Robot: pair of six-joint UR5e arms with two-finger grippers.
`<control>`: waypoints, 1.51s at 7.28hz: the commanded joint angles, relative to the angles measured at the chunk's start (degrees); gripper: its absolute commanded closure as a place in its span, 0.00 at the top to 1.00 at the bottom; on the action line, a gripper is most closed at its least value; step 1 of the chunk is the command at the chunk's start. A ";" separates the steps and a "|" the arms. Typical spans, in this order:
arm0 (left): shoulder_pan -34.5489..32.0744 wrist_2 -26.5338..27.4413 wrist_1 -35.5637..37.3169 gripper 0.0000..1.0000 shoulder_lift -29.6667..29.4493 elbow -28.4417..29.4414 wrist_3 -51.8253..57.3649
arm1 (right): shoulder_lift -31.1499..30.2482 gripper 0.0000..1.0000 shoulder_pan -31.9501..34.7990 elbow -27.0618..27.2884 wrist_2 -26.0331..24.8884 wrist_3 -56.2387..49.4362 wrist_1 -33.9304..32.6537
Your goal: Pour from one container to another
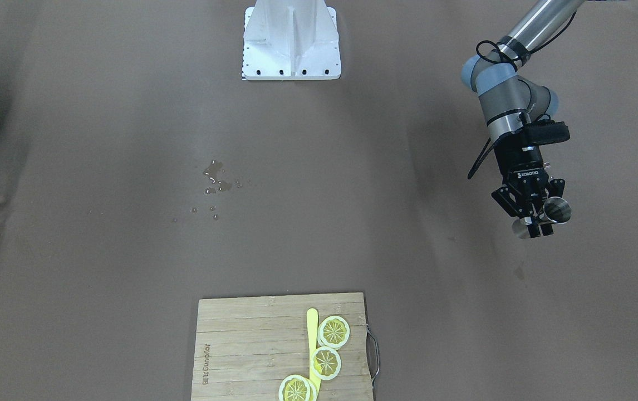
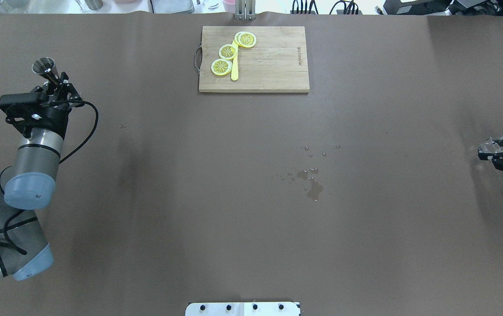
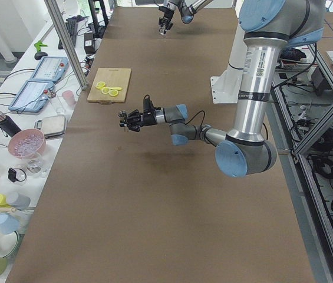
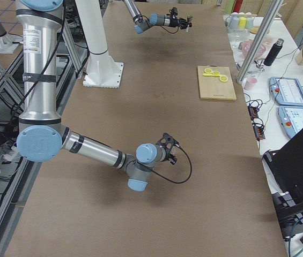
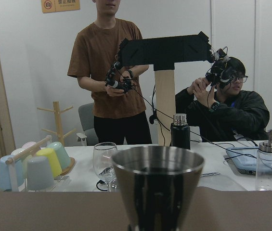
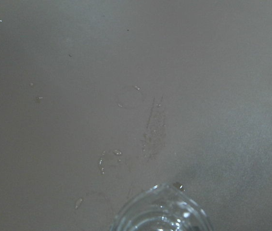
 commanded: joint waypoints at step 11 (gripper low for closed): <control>5.91 6.97 16.36 0.00 2.19 4.15 -26.21 | 1.26 0.04 -0.67 -5.54 -0.01 0.05 4.97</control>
